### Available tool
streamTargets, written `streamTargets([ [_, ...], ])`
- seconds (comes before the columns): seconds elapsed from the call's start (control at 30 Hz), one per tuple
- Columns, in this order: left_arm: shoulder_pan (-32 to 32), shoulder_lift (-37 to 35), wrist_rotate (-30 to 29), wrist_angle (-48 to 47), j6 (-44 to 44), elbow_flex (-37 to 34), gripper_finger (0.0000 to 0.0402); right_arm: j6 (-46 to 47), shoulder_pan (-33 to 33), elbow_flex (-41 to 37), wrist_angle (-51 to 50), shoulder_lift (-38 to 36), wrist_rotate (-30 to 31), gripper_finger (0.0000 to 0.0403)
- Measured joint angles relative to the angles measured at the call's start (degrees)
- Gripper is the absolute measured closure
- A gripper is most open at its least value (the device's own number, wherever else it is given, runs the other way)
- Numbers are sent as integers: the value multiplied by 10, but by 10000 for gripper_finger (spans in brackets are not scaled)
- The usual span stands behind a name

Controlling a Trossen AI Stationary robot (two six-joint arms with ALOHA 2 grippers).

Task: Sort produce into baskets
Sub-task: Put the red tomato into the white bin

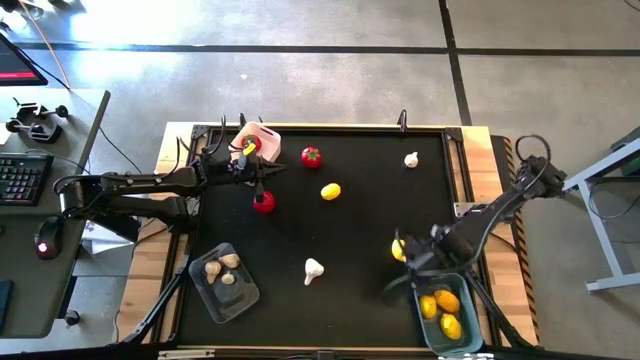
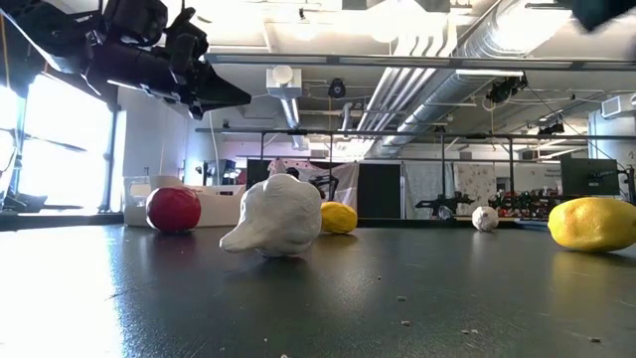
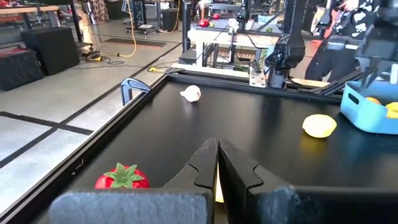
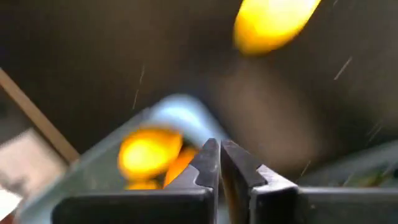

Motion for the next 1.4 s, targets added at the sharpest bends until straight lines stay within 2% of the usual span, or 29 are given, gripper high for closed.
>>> streamTargets([
  [0.2, 0, 0, -32, 1, 0, 0, 401, -130, -110, 0, 13, -28, 152, 390],
  [0.27, 0, 0, -37, 1, 0, 0, 401, -201, -149, 0, 56, -29, 190, 399],
  [0.33, 0, 0, -38, 1, 0, 0, 401, -280, -188, -1, 109, -29, 202, 400],
  [0.43, 0, 0, -38, -2, 0, 0, 401, -394, -260, -35, 238, -30, 173, 401],
  [0.53, 0, 0, -38, -2, 0, 0, 401, -474, -334, -93, 381, -26, 103, 402],
  [0.7, 0, 0, -38, -3, -5, 0, 401, -565, -431, -190, 643, -19, 7, 402],
  [0.83, 0, 3, -35, -3, -9, 0, 401, -595, -476, -242, 787, -12, -5, 402],
  [1.0, 0, 33, -26, -20, -38, 18, 401, -619, -509, -250, 828, 12, 11, 402],
  [1.23, 2, 113, -22, -74, -24, 79, 401, -677, -522, -250, 850, 41, 26, 402],
  [1.4, 14, 175, -25, -71, -7, 113, 400, -681, -521, -250, 847, 49, 25, 402],
])
